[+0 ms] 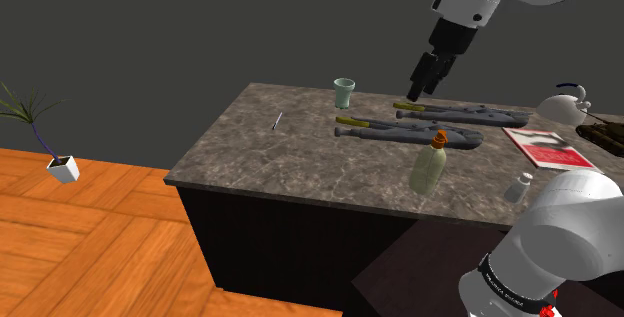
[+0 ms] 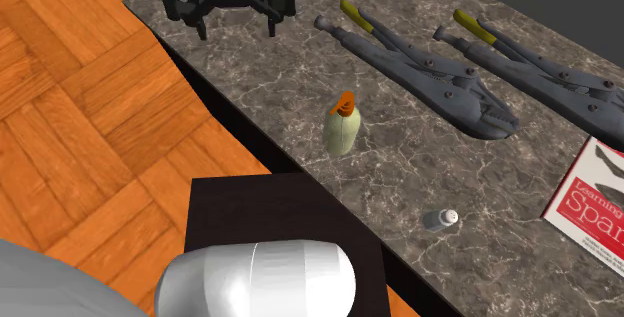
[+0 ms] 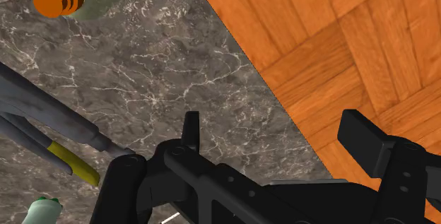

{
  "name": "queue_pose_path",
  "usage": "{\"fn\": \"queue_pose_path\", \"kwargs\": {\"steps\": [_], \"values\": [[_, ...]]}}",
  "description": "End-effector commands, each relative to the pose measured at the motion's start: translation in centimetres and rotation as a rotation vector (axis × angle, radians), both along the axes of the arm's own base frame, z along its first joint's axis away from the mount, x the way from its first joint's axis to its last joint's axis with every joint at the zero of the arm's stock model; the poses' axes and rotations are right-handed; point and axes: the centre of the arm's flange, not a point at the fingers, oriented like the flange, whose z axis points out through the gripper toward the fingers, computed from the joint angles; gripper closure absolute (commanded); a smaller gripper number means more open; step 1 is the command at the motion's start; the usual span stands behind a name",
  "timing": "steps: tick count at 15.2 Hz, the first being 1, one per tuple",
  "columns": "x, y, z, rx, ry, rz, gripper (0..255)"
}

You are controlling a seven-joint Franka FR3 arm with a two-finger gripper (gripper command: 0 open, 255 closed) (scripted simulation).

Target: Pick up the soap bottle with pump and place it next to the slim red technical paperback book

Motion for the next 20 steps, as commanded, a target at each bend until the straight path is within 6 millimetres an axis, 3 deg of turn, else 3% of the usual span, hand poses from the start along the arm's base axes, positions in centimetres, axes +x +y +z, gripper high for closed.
{"fn": "queue_pose_path", "kwargs": {"steps": [1, 18, 20], "values": [[0.0, 0.0, 0.0, 0.000, 0.000, 0.000, 0], [0.0, -15.2, -14.4, -0.117, 0.072, -0.010, 0], [0.0, -15.4, -15.1, -0.120, 0.073, -0.010, 0]]}}
